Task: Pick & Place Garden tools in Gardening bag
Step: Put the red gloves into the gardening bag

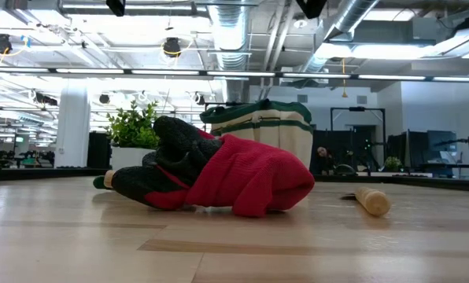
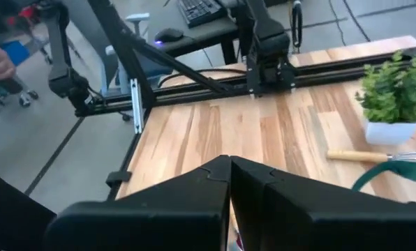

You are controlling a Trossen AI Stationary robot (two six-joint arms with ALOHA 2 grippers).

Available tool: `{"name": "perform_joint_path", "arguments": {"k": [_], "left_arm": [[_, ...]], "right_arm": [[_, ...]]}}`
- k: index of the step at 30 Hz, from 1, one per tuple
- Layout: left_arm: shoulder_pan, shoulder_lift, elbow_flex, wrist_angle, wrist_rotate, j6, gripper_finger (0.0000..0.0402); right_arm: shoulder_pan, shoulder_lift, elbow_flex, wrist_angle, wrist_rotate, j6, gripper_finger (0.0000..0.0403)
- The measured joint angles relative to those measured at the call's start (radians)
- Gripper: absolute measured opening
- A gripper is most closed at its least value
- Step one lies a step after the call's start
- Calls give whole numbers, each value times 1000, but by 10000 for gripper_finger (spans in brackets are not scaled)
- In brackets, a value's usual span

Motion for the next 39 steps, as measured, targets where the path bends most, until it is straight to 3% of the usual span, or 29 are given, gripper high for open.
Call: {"name": "perform_joint_path", "arguments": {"k": [12,24,39], "left_arm": [[0,41,0,0,0,-53,3],[0,144,0,6,9,-50,3],[0,128,0,0,10,-23,3]], "right_arm": [[44,58,-3,123,1,-34,0],[133,238,-1,221,1,-34,0],[163,376,0,305,3,75,0]]}}
